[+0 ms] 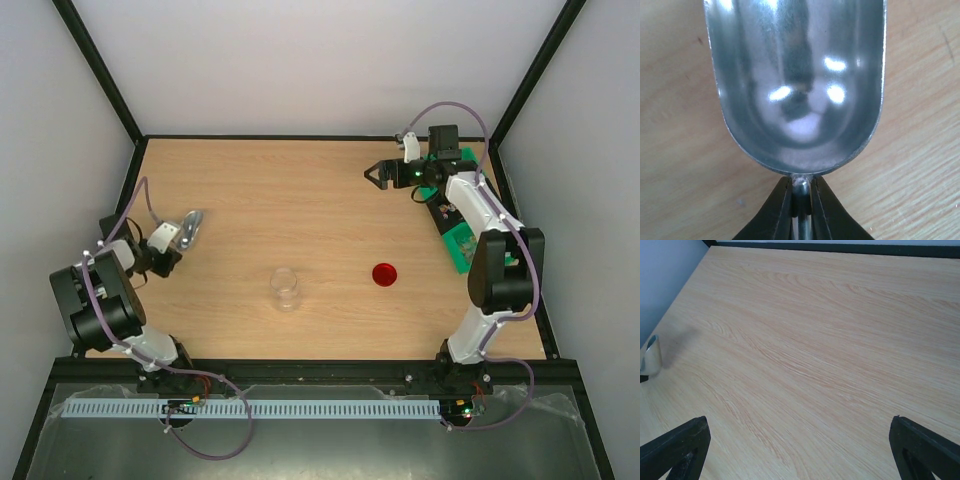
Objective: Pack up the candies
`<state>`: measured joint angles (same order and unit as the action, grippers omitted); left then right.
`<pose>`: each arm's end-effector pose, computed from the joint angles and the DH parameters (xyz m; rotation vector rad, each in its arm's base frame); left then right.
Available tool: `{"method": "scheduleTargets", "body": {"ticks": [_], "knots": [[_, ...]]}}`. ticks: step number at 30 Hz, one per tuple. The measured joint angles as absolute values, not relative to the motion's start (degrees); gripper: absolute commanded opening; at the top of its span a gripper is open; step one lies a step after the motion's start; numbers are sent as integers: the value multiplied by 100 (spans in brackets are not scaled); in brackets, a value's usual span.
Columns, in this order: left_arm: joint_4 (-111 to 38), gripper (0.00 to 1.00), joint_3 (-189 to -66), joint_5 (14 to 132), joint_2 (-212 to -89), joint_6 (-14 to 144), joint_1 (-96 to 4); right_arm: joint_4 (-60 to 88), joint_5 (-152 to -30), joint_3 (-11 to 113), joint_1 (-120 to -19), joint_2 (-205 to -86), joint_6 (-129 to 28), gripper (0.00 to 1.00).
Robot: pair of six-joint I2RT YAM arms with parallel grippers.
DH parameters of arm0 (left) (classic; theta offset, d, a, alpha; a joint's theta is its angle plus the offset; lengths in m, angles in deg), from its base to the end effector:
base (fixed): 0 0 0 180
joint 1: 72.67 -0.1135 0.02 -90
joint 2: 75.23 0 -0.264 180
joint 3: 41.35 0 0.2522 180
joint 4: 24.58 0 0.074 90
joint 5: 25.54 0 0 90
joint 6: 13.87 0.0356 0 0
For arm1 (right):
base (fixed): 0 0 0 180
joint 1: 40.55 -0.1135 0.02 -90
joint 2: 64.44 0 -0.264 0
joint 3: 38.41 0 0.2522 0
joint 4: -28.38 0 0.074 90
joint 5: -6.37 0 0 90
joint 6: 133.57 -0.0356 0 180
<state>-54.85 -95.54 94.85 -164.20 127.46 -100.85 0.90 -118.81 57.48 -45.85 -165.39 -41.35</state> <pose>0.2435 0.1100 0.1387 0.6415 2.3917 -0.1664 0.4046 0.0581 0.2950 -0.4937 2.0379 0.6852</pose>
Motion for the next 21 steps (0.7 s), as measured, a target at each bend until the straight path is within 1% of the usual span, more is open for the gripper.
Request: {"method": "scheduleTargets", "body": {"ticks": [4,9,13,17,21], "knots": [[-5789,2,-10159,9453,-16413,12645,-9718,103,-11970,5761,-4644,-16583,-4326,99],[-6058,2,-10856,9531,-16398,12494,-8875,53,-11913,5800,-4961,-16635,-4490,99],[-6300,2,-11187,9547,-16271,12486,-8149,-257,-12128,6054,-5131,-16900,-4378,100],[-6622,2,-11554,9498,-16197,12634,-7404,-734,-12311,6443,-5140,-17190,-4330,92],[-6904,2,-11851,9271,-16177,12868,-6610,-1090,-12613,6751,-5203,-17372,-4341,87]]}}
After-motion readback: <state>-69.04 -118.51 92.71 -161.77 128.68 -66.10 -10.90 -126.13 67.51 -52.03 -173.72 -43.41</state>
